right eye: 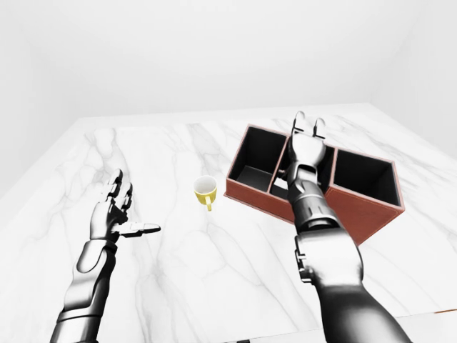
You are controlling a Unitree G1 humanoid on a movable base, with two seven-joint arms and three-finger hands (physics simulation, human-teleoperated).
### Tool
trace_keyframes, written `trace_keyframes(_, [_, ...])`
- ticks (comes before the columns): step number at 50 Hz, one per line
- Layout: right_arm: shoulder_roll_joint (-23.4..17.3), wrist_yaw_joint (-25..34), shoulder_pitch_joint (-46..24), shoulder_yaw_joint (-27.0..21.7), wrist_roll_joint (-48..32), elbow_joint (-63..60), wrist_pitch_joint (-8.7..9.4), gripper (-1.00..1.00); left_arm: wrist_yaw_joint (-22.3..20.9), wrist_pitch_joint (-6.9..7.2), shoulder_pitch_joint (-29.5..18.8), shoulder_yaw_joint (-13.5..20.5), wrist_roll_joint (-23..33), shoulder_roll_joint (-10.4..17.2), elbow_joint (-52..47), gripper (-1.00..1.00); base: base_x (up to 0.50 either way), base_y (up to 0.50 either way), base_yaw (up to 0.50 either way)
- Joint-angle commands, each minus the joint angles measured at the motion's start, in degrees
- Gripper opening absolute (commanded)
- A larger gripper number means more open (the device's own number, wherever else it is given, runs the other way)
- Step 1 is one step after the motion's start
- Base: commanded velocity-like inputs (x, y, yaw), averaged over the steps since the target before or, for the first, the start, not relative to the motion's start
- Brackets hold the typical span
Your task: Pick up the book and place it in the caddy.
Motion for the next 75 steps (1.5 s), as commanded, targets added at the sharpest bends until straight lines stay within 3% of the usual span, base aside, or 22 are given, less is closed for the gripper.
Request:
trace_keyframes(1, [0.95,0.97,-0.45,0.93,-0.90,-2.75,0.00,1.00,0.11,0.29,0.11,-0.07,0.03,-0.06,-0.55,1.00,0.00,0.00,0.00])
trace_keyframes(12, [2.19,8.14,4.70,2.15,-6.07,-16.64,0.00,1.00,0.06,0.80,0.65,-0.16,0.25,-0.29,-1.92,1.00,0.00,0.00,0.00])
trace_keyframes(28, [6.64,29.19,21.14,-0.07,-24.55,-51.90,0.00,1.00,0.03,2.19,1.46,-0.28,0.59,-0.68,-4.68,1.00,0.00,0.00,0.00])
trace_keyframes(35, [9.76,37.05,31.00,-2.05,-26.54,-68.56,0.00,1.00,-0.02,1.92,1.41,-0.20,0.58,-0.73,-4.25,1.00,0.00,0.00,0.00])
trace_keyframes(40, [10.61,38.69,35.77,-3.31,-26.27,-75.76,0.00,1.00,-0.05,1.66,1.47,-0.18,0.57,-0.71,-4.04,1.00,0.00,0.00,0.00])
trace_keyframes(52, [13.34,41.34,45.97,-4.44,-17.56,-89.85,0.00,1.00,0.04,1.83,1.75,-0.21,0.63,-0.79,-4.49,1.00,0.00,0.00,0.00])
trace_keyframes(62, [15.19,39.04,53.64,-7.61,1.76,-104.18,0.00,1.00,-0.06,2.62,2.44,0.25,0.00,-0.76,-5.98,1.00,0.00,0.00,0.00])
trace_keyframes(75, [15.71,36.51,60.68,-13.64,23.98,-111.84,0.00,1.00,-0.18,3.40,3.12,0.55,-0.16,-0.96,-7.65,1.00,0.00,0.00,0.00])
